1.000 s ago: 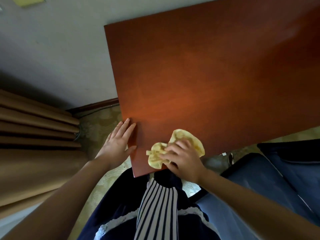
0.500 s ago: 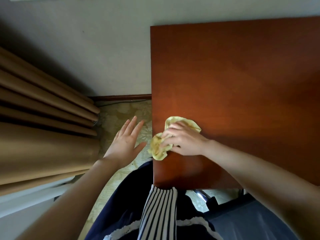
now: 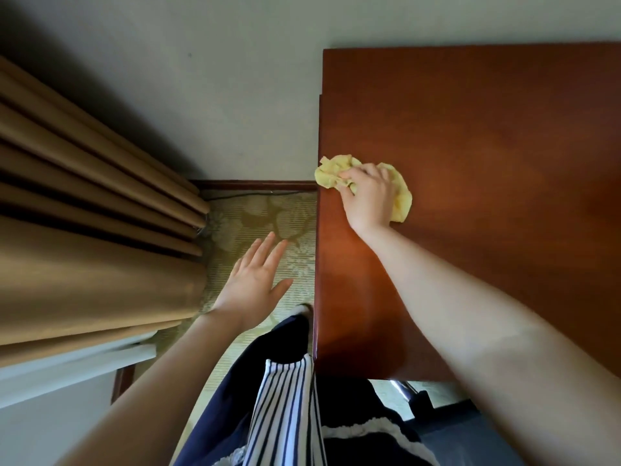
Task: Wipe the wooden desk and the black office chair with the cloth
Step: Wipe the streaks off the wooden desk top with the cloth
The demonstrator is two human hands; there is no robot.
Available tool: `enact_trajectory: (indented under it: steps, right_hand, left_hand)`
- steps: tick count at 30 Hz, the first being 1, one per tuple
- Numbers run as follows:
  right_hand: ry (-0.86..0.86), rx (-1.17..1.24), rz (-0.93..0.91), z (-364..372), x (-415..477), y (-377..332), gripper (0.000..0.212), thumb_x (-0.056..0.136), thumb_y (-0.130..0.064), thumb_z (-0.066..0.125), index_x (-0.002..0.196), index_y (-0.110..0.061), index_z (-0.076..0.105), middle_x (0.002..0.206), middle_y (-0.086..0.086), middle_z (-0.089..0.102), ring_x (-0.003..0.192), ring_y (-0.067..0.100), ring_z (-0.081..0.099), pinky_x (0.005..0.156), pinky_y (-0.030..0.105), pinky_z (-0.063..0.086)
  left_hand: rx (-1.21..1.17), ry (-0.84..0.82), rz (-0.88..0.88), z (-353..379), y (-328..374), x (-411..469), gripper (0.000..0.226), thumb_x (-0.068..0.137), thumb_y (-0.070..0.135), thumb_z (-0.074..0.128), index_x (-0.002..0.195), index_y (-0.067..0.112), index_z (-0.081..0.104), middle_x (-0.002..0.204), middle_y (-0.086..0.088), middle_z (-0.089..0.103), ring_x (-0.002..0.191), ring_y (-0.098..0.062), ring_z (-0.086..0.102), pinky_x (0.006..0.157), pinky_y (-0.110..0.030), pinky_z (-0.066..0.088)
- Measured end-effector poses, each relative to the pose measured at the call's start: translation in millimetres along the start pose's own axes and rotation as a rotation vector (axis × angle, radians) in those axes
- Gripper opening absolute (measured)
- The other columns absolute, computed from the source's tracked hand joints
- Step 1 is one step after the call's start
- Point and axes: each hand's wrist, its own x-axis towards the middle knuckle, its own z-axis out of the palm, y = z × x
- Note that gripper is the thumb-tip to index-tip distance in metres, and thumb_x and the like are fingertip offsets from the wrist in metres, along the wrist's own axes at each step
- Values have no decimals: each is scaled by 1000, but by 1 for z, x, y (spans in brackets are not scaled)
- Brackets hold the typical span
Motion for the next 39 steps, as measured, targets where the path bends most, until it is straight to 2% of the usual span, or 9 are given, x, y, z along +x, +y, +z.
enact_trajectory:
  steps: [5, 11, 16, 19, 24, 26, 28, 33, 39]
  right_hand:
    - [-31, 36, -219, -9, -80, -6, 8, 76, -16, 74, 84, -17, 74, 89, 2, 65, 85, 29, 55, 81, 40, 43]
    - [-150, 89, -466, -29, -175, 30, 20, 74, -21, 77, 94, -25, 76, 91, -4, 65, 84, 22, 56, 74, 39, 46]
    - [-219, 86, -531, -59, -218, 74, 26, 86, -33, 53, 101, -28, 74, 96, -1, 68, 89, 17, 50, 77, 37, 44]
    - [-167, 91, -430, -83, -238, 104, 29, 88, -34, 50, 102, -25, 74, 95, 1, 68, 86, 20, 55, 76, 37, 44]
    - [-53, 31, -234, -116, -256, 150, 28, 85, -31, 54, 103, -24, 73, 97, 1, 66, 90, 16, 45, 75, 37, 45]
    - [-13, 0, -191, -127, -256, 171, 22, 83, -26, 66, 103, -23, 74, 96, 1, 66, 90, 17, 45, 75, 38, 44]
    - [13, -37, -140, -137, -254, 193, 30, 73, -14, 80, 102, -21, 74, 95, 3, 66, 89, 21, 49, 77, 41, 45]
    - [158, -75, 25, -168, -235, 246, 33, 69, -5, 82, 101, -12, 74, 92, 9, 65, 84, 34, 56, 80, 45, 45]
    - [344, -75, 395, -175, -201, 263, 22, 83, -13, 70, 105, -11, 72, 105, 14, 65, 103, 38, 52, 90, 46, 38]
  left_hand:
    - [-18, 47, -19, 0, 0, -1, 62, 100, 34, 41, 153, 23, 11, 161, 2, -1, 148, -18, -4, 119, -36, 5]
    - [1, 67, 33, 11, 30, 4, 63, 99, 38, 43, 152, 21, 12, 161, 0, -1, 147, -19, -4, 117, -36, 3]
    - [35, 9, 146, 31, 66, 3, 68, 98, 40, 46, 153, 22, 10, 161, 1, -6, 147, -18, -9, 117, -35, 0]
    - [131, -87, 249, 45, 91, 0, 79, 94, 48, 50, 153, 25, 3, 159, 2, -16, 145, -17, -18, 116, -35, -5]
    - [322, -239, 382, 60, 126, -1, 104, 82, 62, 58, 151, 27, -12, 154, 2, -32, 141, -20, -30, 116, -40, -10]
    - [359, -263, 408, 64, 138, 0, 110, 79, 63, 61, 150, 28, -15, 153, 3, -34, 140, -21, -32, 116, -41, -11]
    - [395, -275, 426, 68, 147, 1, 114, 76, 64, 63, 150, 28, -17, 152, 2, -35, 139, -22, -33, 116, -42, -10]
    - [510, -294, 410, 70, 154, 1, 117, 75, 65, 63, 148, 27, -21, 151, 1, -37, 139, -23, -32, 117, -43, -10]
    - [582, -300, 417, 68, 151, 2, 111, 81, 64, 57, 147, 26, -23, 150, 0, -38, 141, -25, -29, 117, -44, -6]
